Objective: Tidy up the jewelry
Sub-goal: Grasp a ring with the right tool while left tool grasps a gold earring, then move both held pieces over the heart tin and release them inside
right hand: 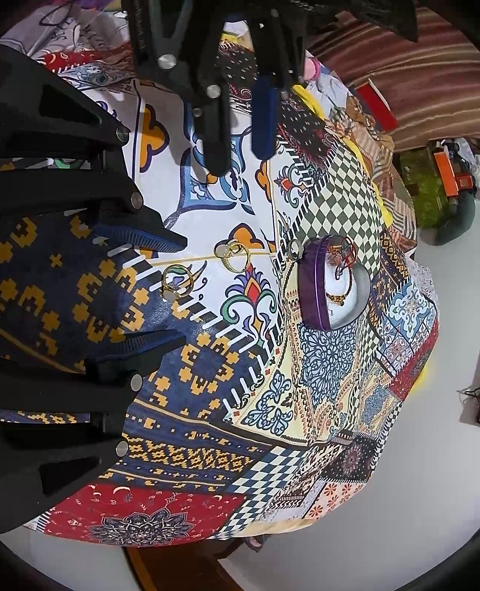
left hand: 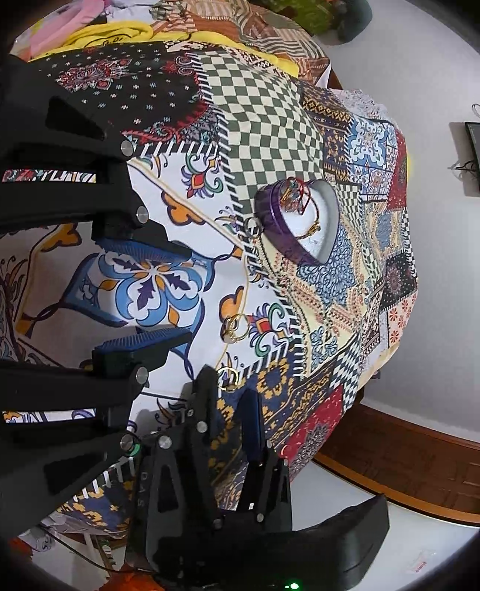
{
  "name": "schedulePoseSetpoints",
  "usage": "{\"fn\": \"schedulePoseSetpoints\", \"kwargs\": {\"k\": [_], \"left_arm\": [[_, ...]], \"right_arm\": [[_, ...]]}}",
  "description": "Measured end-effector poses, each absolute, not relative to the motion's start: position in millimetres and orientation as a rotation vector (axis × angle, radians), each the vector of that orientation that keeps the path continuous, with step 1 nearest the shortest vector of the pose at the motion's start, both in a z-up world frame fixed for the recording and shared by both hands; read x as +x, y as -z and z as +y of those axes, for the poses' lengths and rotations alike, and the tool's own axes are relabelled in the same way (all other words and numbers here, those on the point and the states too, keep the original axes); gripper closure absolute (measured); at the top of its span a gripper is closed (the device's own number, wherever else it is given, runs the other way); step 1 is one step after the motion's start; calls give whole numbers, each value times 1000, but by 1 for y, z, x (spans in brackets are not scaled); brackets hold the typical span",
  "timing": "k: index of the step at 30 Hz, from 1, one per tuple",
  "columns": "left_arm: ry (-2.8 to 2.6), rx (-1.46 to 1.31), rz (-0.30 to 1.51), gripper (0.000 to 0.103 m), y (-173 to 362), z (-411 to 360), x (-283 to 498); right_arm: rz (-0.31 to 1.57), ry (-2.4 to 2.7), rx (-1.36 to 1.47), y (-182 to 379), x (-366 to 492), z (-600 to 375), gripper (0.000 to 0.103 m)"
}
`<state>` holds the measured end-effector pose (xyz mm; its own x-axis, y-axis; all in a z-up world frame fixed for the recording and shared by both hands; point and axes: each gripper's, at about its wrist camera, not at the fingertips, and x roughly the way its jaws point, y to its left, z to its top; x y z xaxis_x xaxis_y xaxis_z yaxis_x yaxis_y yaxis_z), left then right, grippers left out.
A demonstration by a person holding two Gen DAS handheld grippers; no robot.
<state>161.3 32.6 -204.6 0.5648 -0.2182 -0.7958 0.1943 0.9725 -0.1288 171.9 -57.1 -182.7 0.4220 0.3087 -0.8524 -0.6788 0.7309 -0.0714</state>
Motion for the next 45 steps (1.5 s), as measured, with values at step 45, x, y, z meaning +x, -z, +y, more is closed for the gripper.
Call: {"fn": "schedulePoseSetpoints", "kwargs": {"k": [45], "left_arm": [[248, 12, 765, 83, 169, 13, 200]], "right_arm": [[827, -603, -249, 136, 193, -87, 96]]}}
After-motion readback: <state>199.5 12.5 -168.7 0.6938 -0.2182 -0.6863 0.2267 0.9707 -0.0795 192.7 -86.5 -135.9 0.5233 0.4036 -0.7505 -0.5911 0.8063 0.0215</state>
